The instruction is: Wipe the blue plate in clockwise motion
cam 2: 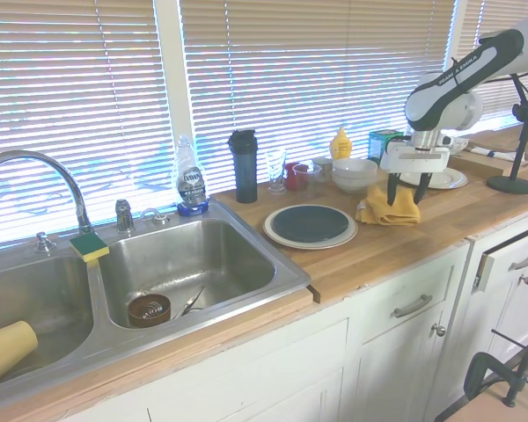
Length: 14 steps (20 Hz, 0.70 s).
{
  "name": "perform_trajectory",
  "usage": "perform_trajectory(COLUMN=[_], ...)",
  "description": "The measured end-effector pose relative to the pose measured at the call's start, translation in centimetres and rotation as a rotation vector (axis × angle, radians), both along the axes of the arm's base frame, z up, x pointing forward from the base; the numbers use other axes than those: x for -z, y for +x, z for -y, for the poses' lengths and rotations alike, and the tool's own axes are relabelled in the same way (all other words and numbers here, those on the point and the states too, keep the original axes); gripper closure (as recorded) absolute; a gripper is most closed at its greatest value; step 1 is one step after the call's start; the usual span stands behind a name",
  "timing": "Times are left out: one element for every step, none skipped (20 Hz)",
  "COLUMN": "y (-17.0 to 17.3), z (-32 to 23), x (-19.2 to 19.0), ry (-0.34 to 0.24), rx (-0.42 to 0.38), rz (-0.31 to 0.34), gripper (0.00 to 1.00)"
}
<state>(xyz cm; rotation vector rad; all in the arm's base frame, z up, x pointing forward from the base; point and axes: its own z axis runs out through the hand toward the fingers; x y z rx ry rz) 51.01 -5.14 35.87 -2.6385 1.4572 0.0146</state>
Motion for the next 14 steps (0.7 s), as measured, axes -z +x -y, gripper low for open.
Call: perform_trajectory(y=[0.0,0.0,0.0,0.0,0.0,0.0,-0.1,-0.1,-0.1,0.0,0.0,0.1,0.2,0.3], z=[0.1,0.2,0.3,0.5,0.7,0.9,1.1,1.3,1.3,1.2,1.0,0.8,0.4,0.1], x=[0.0,0.0,-0.1,-0.1,-0.1,-0.1,0.0,0.2,0.4,0.8,1.2,1.7,2.1,2.5], ry=[0.000,0.000,0.002,0.005,0.008,0.013,0.018,0.023,0.027,0.032,0.037,0.042,0.050,0.059], rx=[0.001,0.004,0.009,0.014,0.018,0.020,0.023,0.023,0.020,0.015,0.006,-0.001,-0.008,-0.014], rz=[0.002,0.005,0.007,0.009,0.011,0.012,0.012,0.009,0.006,0.001,-0.005,-0.011,-0.014,-0.015], gripper=[0.00,0.00,0.00,0.00,0.00,0.00,0.00,0.00,0.00,0.00,0.00,0.00,0.00,0.00])
